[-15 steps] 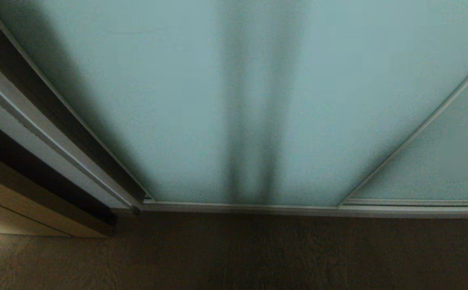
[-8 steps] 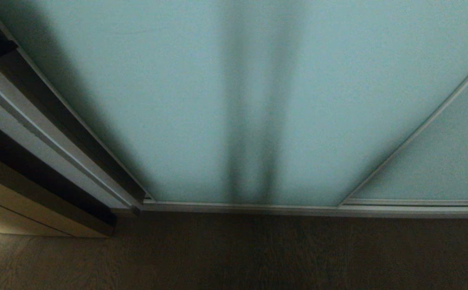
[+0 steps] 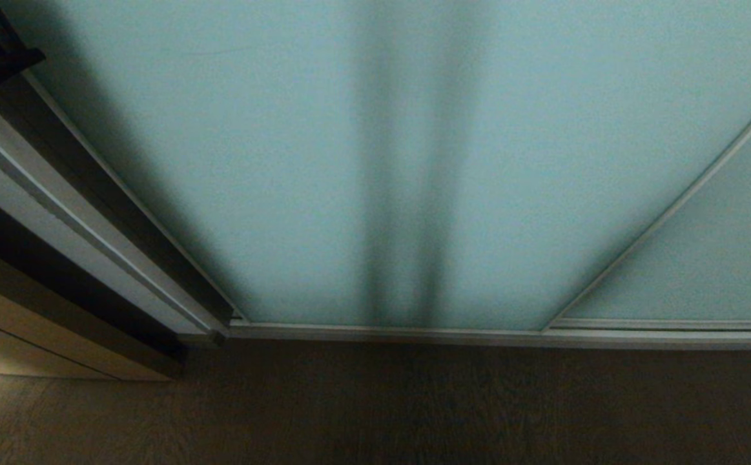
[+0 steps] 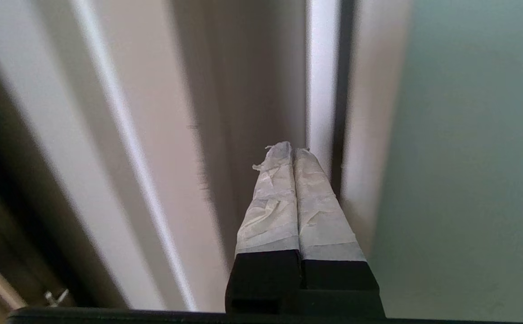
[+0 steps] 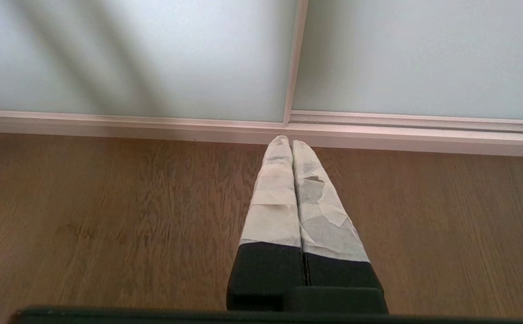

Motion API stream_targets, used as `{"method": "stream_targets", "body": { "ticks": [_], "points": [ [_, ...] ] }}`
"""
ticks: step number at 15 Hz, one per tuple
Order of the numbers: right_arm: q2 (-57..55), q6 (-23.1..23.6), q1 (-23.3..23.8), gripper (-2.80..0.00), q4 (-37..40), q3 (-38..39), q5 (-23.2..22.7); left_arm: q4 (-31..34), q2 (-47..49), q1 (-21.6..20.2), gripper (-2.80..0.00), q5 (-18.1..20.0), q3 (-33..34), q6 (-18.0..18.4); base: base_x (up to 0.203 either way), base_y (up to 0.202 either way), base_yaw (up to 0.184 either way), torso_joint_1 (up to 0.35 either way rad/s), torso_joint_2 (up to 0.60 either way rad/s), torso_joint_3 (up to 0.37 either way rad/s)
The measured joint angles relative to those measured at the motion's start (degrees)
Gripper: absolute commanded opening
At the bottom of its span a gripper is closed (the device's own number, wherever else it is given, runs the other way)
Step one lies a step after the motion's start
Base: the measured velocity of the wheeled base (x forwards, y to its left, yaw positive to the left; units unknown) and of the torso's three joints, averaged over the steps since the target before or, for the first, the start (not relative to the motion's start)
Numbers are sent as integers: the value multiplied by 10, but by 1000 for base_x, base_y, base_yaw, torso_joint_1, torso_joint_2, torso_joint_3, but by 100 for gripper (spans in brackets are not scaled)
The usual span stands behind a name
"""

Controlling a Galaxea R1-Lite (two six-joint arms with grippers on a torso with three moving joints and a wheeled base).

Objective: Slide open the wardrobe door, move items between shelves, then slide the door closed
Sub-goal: Open the door

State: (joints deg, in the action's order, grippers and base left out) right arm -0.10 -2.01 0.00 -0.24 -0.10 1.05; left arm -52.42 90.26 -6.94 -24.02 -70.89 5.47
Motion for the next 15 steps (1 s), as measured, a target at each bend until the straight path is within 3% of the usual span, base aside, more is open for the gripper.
{"method": "stream_targets", "body": {
  "ticks": [8,12,15],
  "points": [
    [0,0,0,-280,0,1,0,1,33,2,-280,42,-5,-3,0,0,0,0,0,0],
    [0,0,0,-280,0,0,0,2,38,7,-280,61,0,-22,0,0,0,0,0,0],
    [0,0,0,-280,0,0,0,4,31,30,-280,67,9,-28,0,0,0,0,0,0]
  ]
}}
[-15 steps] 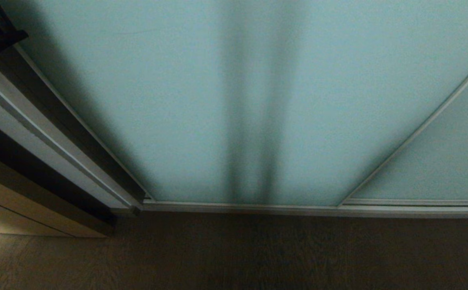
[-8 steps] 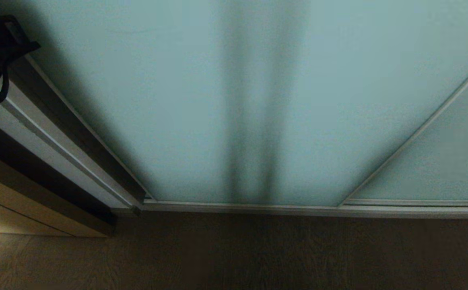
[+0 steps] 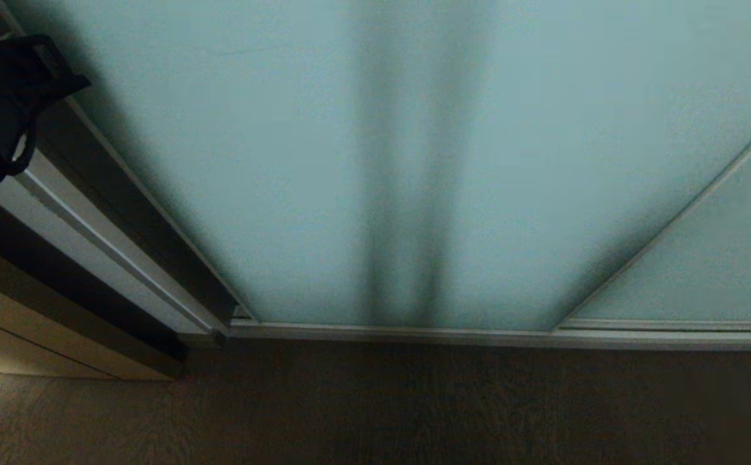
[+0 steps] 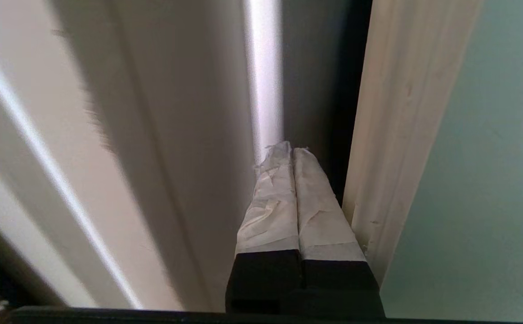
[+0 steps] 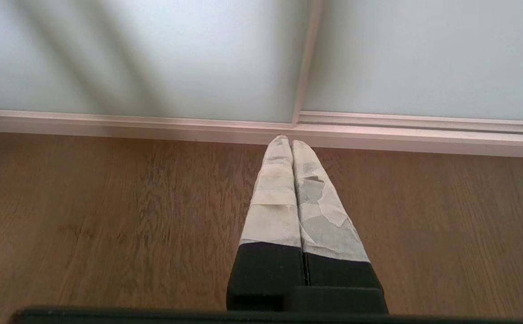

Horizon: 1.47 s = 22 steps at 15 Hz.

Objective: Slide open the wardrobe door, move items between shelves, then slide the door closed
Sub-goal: Open the door

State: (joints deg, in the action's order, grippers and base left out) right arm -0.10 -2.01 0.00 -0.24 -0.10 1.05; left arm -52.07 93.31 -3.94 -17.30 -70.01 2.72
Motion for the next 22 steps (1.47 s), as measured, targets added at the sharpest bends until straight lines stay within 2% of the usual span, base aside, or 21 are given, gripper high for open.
{"method": "stream_targets", "body": {
  "ticks": [6,8,14,18,22],
  "points": [
    [0,0,0,-280,0,0,0,-2,-30,109,-280,8,45,-11,0,0,0,0,0,0],
    [0,0,0,-280,0,0,0,-1,-29,136,-280,9,56,-24,0,0,0,0,0,0],
    [0,0,0,-280,0,0,0,-14,-13,219,-280,8,64,-32,0,0,0,0,0,0],
    [0,0,0,-280,0,1,0,-21,-20,230,-280,0,92,-45,0,0,0,0,0,0],
    [0,0,0,-280,0,0,0,-15,-96,224,-280,-7,218,-36,0,0,0,0,0,0]
  ]
}}
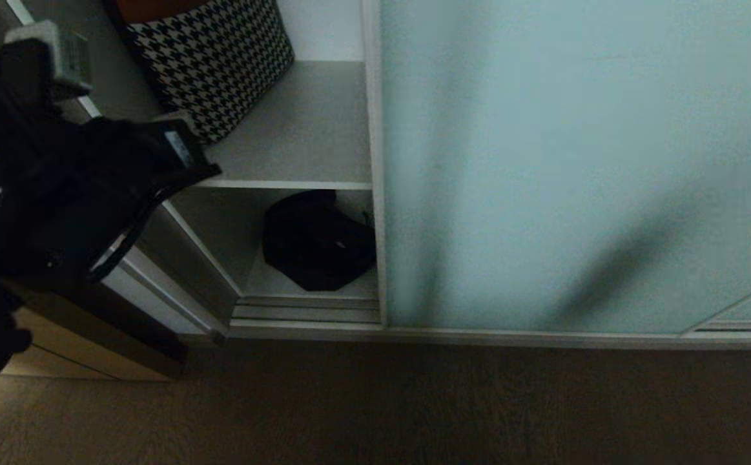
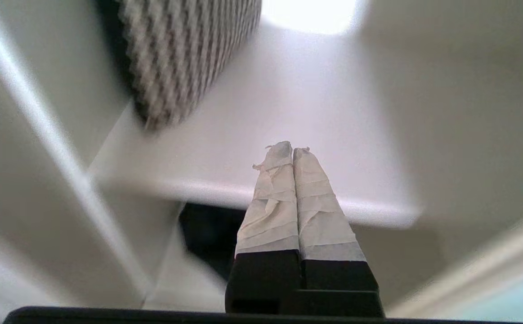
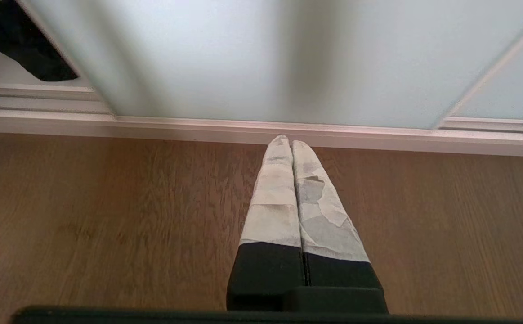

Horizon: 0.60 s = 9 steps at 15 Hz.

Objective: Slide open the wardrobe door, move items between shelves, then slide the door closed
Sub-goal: Open the door

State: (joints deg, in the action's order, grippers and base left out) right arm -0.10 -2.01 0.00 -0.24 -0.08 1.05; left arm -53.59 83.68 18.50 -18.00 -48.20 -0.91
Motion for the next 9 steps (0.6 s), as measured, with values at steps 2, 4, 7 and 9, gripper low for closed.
{"method": "stream_targets", "body": {
  "ticks": [2,4,7,9],
  "points": [
    [0,0,0,-280,0,0,0,2,-56,-15,-280,-1,81,5,0,0,0,0,0,0],
    [0,0,0,-280,0,1,0,6,-120,-39,-280,-2,160,8,0,0,0,0,0,0],
    [0,0,0,-280,0,0,0,11,-220,-71,-280,-11,273,16,0,0,0,0,0,0],
    [0,0,0,-280,0,0,0,14,-291,-81,-280,-34,343,34,0,0,0,0,0,0]
  ]
}}
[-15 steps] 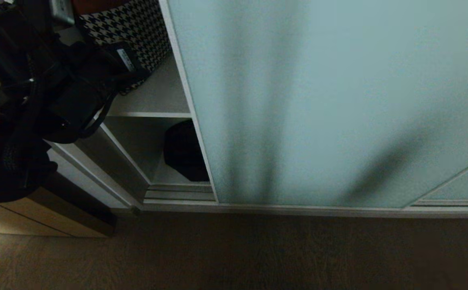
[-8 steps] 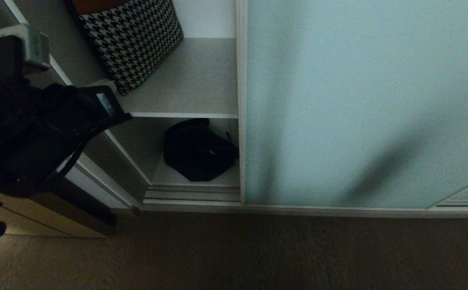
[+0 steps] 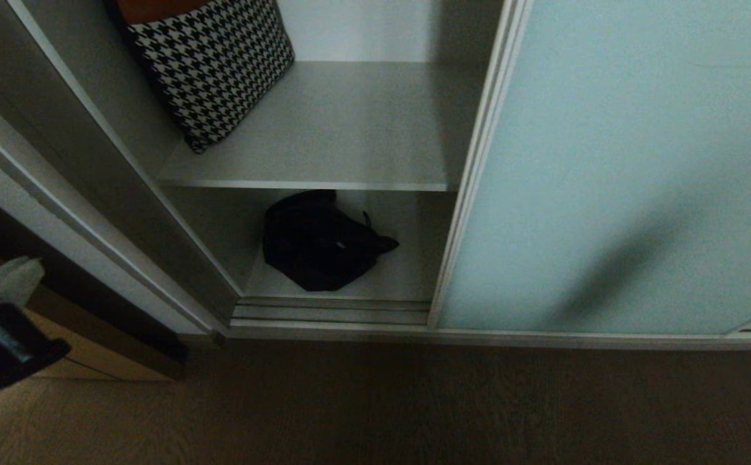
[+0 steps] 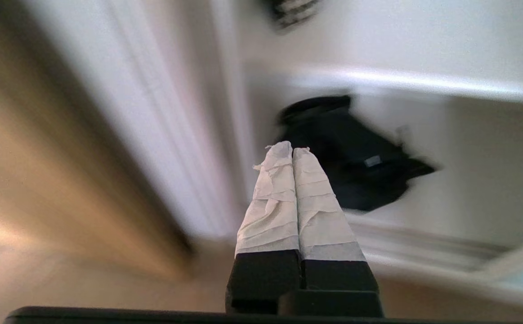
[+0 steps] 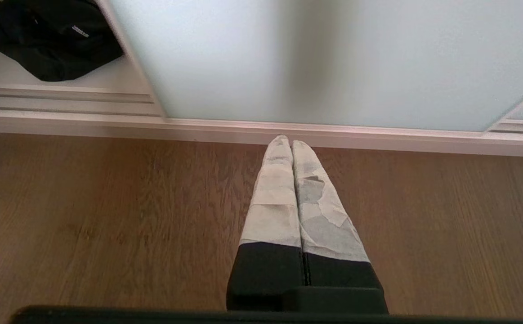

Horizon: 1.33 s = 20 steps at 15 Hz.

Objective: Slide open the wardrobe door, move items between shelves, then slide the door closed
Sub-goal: Open the door

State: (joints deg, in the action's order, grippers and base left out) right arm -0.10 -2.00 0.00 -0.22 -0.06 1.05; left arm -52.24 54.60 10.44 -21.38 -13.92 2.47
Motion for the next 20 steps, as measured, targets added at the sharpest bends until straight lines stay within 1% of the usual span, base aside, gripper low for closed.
{"method": "stream_targets", "body": {
  "ticks": [3,5,6,8,9,12,13,14,16,17,18,19,20],
  "points": [
    [0,0,0,-280,0,0,0,14,-104,-7,-280,-34,74,6,0,0,0,0,0,0],
    [0,0,0,-280,0,0,0,48,-171,-21,-280,-45,106,10,0,0,0,0,0,0],
    [0,0,0,-280,0,0,0,70,-208,-37,-280,-45,118,11,0,0,0,0,0,0],
    [0,0,0,-280,0,0,0,131,-290,-64,-280,-36,129,11,0,0,0,0,0,0],
    [0,0,0,-280,0,0,0,172,-338,-73,-280,-28,130,12,0,0,0,0,0,0],
    [0,0,0,-280,0,0,0,318,-472,-92,-280,-5,133,12,0,0,0,0,0,0],
    [0,0,0,-280,0,0,0,363,-498,-96,-280,13,133,8,0,0,0,0,0,0],
    [0,0,0,-280,0,0,0,401,-515,-99,-280,50,134,5,0,0,0,0,0,0],
    [0,0,0,-280,0,0,0,451,-534,-102,-280,147,137,5,0,0,0,0,0,0],
    [0,0,0,-280,0,0,0,486,-539,-103,-280,189,138,8,0,0,0,0,0,0],
    [0,0,0,-280,0,0,0,520,-542,-103,-280,217,137,9,0,0,0,0,0,0],
    [0,0,0,-280,0,0,0,529,-545,-103,-280,229,136,7,0,0,0,0,0,0],
    [0,0,0,-280,0,0,0,529,-546,-103,-280,230,135,7,0,0,0,0,0,0]
  ]
}}
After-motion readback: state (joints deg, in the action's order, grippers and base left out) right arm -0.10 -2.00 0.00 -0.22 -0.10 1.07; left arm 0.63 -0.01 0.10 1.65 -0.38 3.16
